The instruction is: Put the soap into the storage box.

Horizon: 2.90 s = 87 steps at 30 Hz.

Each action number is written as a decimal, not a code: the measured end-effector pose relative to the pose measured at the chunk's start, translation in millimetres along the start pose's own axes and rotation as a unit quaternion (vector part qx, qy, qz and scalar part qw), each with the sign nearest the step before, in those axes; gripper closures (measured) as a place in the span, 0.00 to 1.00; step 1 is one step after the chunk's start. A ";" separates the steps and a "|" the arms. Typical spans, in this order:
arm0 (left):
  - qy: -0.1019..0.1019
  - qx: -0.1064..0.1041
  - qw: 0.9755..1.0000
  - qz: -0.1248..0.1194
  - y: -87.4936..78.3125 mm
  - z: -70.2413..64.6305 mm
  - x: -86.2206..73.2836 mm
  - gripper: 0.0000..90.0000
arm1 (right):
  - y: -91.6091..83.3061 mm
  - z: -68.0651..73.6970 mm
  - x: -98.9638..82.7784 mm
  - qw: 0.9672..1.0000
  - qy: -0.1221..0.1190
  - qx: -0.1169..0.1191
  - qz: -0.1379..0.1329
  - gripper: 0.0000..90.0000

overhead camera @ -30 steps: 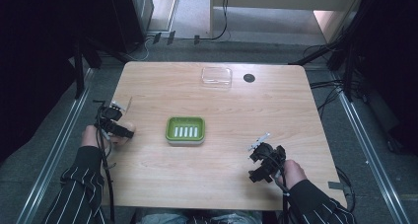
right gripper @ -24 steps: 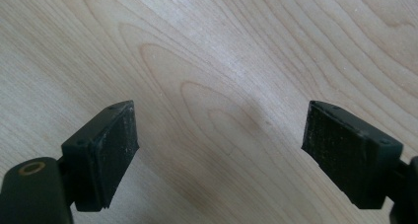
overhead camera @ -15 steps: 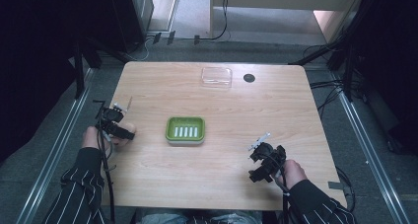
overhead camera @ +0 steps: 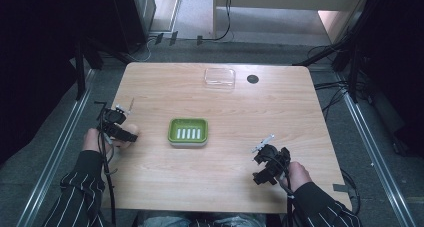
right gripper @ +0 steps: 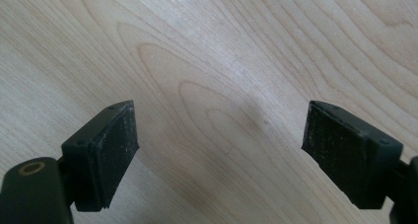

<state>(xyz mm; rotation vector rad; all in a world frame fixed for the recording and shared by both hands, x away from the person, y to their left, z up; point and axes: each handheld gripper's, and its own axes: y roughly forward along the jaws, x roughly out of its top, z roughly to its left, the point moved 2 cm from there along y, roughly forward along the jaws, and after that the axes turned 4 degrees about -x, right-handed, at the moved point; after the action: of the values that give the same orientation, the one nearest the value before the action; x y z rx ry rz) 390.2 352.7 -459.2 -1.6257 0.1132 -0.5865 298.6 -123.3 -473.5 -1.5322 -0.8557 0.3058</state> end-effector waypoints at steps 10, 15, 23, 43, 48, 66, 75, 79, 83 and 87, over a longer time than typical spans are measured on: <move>0.009 0.003 1.000 -0.008 -4.9 -5.8 1.6 0.37 | 0.1 0.4 0.2 1.000 -0.001 0.001 0.001 0.16; 0.018 0.003 1.000 -0.007 -6.8 -8.6 3.0 0.37 | 0.4 0.3 0.2 1.000 -0.001 0.002 0.001 0.16; 0.031 0.000 0.999 -0.017 -10.6 -17.2 9.7 0.37 | 0.6 0.6 0.8 1.000 -0.003 0.002 0.002 0.16; 0.057 -0.005 0.998 -0.026 -14.4 -33.3 20.6 0.37 | 1.2 0.5 0.9 1.000 -0.005 0.004 0.002 0.16; 0.061 -0.006 0.998 -0.030 -15.1 -37.2 23.4 0.37 | 1.0 0.9 0.9 1.000 -0.003 0.003 0.003 0.16; 0.079 -0.021 0.994 -0.066 -26.3 -52.5 37.3 0.37 | 1.0 1.4 0.7 1.000 0.000 0.003 0.004 0.16; 0.090 -0.030 0.993 -0.073 -24.9 -61.5 46.6 0.37 | 1.7 0.9 1.0 1.000 -0.003 0.001 0.003 0.16; 0.102 -0.033 0.992 -0.071 -22.9 -68.2 51.1 0.37 | 1.2 0.9 0.1 1.000 -0.001 0.001 0.004 0.16; 0.108 -0.033 0.991 -0.071 -22.2 -71.1 54.3 0.37 | 1.5 0.4 -0.1 1.000 0.000 0.001 0.004 0.16; 0.115 -0.035 0.990 -0.071 -21.0 -74.9 57.6 0.37 | 1.4 0.3 -0.2 1.000 -0.002 0.001 0.005 0.16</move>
<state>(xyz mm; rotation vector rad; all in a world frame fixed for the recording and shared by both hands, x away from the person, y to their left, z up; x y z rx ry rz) 401.8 265.1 -419.6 -1.6374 0.1913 -0.8872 298.8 -123.1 -474.9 -1.5341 -0.8503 0.3172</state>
